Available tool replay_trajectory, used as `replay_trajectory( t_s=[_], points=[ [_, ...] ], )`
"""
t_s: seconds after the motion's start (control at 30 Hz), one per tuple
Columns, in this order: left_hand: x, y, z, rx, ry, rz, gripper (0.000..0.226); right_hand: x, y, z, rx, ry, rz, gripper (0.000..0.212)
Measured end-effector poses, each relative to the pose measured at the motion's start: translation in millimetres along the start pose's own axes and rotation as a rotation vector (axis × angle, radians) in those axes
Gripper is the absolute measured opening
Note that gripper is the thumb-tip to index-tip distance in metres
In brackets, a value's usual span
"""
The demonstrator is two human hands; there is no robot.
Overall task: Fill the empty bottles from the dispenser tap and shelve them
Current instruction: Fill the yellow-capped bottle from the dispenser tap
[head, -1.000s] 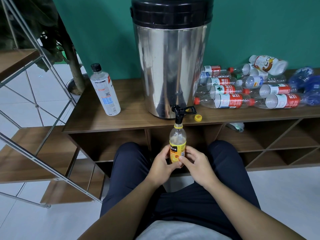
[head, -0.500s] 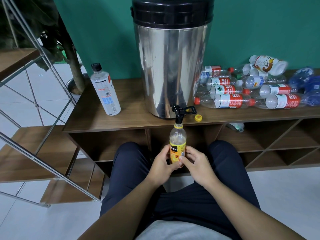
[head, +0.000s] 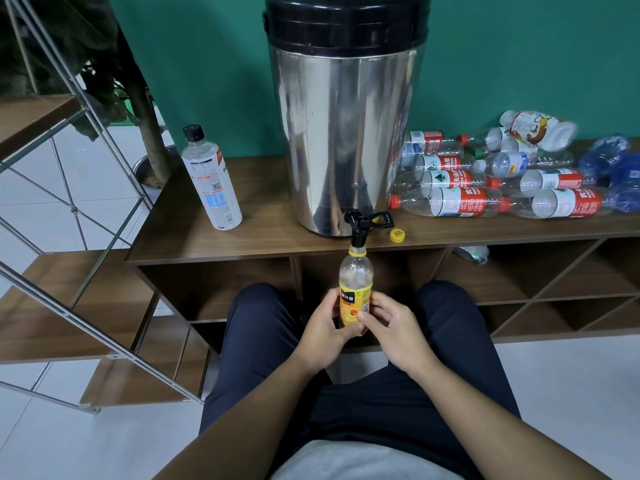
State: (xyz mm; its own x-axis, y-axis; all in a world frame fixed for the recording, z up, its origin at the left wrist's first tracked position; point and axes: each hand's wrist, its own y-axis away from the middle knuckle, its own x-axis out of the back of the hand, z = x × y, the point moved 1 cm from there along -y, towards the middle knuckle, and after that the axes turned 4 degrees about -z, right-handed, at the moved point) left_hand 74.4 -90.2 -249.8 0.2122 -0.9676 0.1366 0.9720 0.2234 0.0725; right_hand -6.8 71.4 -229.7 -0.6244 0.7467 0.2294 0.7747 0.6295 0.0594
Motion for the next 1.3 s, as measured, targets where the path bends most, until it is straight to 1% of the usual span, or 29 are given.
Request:
replay_trajectory(
  t_s=[0.2,0.33,0.57,0.63,0.73,0.87,0.93,1.07,1.2,1.3],
  points=[
    [-1.0,-1.2,1.1,-0.004,0.002,-0.002,0.057,-0.3,2.0,-2.5,-0.008,0.002,-0.015,0.044],
    [0.3,-3.1,-0.1,-0.001,-0.006,-0.004,0.057,3.0,1.3,-3.1,-0.014,-0.025,0.012,0.04],
    [2.8,-5.7,-2.1,0.016,-0.026,0.004,0.064,26.5,-12.2,-18.6,0.003,-0.051,0.203,0.034],
    [3.2,-6.0,-1.6,0.017,-0.03,0.005,0.064,34.1,-18.7,-33.6,0.034,-0.073,0.229,0.03],
    [4.0,-6.2,-0.9,0.023,-0.035,0.008,0.065,42.6,-32.3,-66.6,0.071,-0.174,0.266,0.025],
    [3.6,-5.8,-2.0,0.027,-0.036,0.009,0.065,44.6,-49.7,-101.6,0.055,-0.338,0.236,0.033],
    [3.4,-6.2,-2.7,0.028,-0.043,0.011,0.065,43.8,-57.4,-112.7,0.036,-0.397,0.225,0.034],
    [4.4,-6.6,-3.0,0.03,-0.048,0.01,0.066,38.8,-70.8,-122.1,0.016,-0.342,0.207,0.021],
    [4.6,-6.7,-2.8,0.025,-0.048,0.009,0.065,33.8,-75.8,-128.5,-0.013,-0.332,0.173,0.018],
    [4.2,-7.1,-2.6,0.022,-0.041,0.011,0.064,33.0,-78.8,-132.5,-0.053,-0.371,0.126,0.016]
  ],
)
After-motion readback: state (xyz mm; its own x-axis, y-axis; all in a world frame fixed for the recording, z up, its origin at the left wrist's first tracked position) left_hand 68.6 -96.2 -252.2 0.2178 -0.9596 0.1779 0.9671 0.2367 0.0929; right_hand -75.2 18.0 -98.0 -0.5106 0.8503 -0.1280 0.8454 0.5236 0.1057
